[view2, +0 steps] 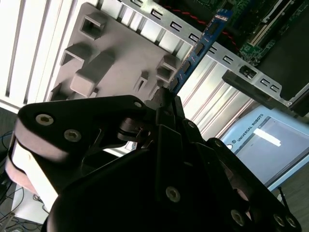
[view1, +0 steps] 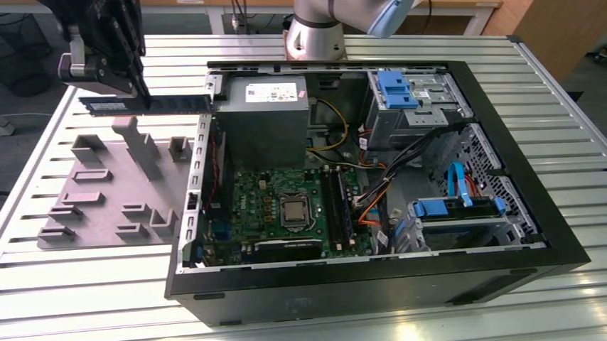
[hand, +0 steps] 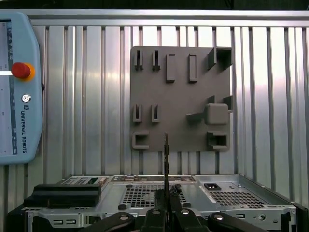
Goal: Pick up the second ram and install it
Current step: 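Pick up the second ram and move it above second insertion slot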
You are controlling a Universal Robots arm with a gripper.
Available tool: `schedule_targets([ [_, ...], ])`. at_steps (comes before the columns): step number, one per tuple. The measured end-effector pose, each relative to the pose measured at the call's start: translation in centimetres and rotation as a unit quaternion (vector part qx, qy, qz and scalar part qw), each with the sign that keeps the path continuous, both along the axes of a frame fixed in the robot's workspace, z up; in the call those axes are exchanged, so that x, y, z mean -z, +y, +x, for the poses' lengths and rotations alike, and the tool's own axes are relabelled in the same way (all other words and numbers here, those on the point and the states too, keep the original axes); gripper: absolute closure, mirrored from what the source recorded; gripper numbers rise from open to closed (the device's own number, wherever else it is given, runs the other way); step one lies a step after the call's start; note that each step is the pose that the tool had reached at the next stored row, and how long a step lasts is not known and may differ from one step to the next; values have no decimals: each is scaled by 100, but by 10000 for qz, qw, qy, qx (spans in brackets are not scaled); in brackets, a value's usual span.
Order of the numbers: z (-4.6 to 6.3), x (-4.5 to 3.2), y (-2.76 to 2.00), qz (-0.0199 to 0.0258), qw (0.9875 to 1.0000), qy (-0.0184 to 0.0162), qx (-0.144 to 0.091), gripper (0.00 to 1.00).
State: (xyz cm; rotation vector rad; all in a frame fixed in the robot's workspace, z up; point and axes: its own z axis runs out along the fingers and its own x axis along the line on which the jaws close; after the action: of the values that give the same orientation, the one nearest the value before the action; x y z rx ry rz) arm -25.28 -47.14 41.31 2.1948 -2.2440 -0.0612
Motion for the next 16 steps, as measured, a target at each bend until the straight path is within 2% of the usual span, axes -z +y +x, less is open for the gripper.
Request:
schedule_targets([
  [16, 160, 0, 0, 0, 10000, 0, 0, 86],
])
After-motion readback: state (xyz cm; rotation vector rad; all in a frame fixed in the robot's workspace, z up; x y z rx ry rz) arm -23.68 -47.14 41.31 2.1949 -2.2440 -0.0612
